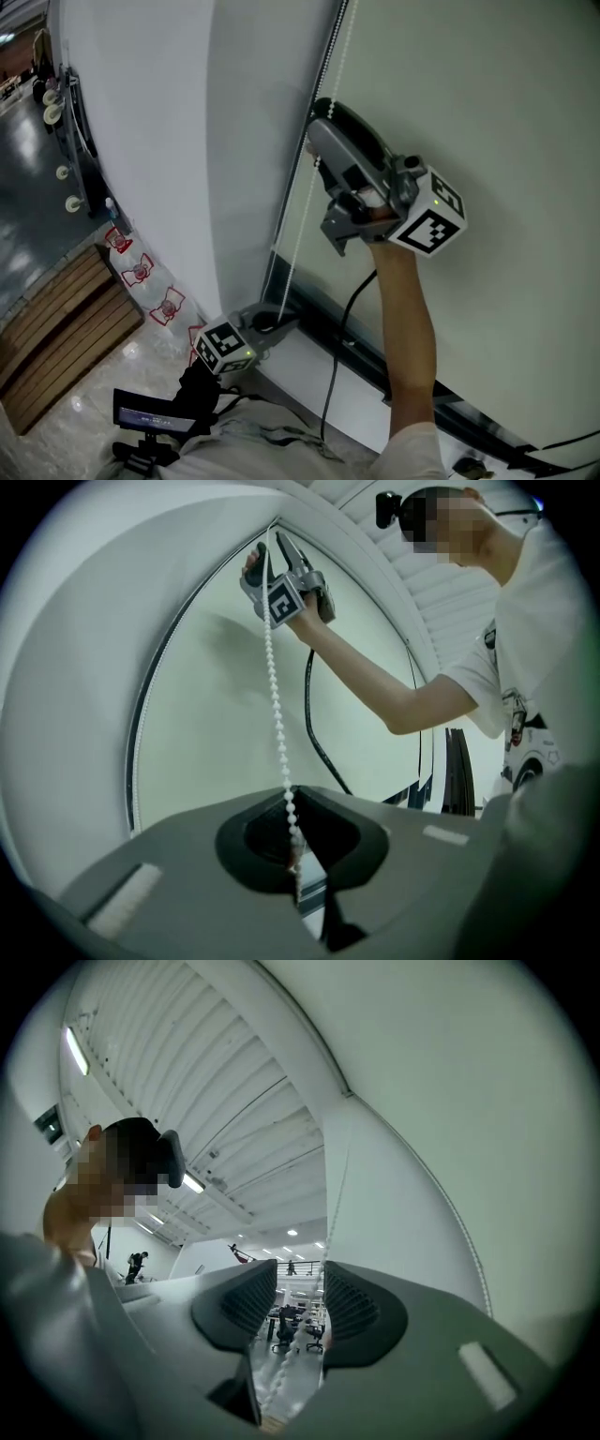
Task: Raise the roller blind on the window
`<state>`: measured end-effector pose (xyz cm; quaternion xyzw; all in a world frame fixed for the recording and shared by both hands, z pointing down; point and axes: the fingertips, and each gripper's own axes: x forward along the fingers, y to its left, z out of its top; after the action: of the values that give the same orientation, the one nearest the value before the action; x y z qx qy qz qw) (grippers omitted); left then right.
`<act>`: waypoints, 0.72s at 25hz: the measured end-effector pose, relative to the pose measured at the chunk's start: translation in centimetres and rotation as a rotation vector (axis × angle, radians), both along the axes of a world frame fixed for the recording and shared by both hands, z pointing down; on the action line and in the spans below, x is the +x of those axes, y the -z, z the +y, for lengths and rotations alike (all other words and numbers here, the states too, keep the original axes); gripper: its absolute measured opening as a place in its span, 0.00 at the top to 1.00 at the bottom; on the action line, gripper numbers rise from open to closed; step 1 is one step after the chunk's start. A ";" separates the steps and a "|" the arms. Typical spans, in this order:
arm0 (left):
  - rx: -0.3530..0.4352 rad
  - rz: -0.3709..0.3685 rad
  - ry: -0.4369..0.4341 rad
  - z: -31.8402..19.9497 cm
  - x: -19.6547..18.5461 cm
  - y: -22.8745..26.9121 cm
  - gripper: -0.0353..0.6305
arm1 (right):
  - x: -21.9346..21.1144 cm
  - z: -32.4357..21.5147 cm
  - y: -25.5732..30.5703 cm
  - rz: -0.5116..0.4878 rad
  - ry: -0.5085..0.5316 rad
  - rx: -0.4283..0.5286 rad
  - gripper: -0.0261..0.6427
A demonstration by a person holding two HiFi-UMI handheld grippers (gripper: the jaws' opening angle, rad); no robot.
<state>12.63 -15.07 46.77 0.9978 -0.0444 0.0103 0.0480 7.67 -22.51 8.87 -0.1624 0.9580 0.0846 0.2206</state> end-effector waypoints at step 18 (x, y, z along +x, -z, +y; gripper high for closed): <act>-0.012 -0.006 -0.017 0.5 0.0 -0.8 0.95 | 0.4 -0.8 9.7 -0.045 -0.011 0.125 0.80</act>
<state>12.68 -14.57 47.56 0.9978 -0.0359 0.0140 0.0535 8.07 -23.28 -0.85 -0.1555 0.9447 0.1420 0.2516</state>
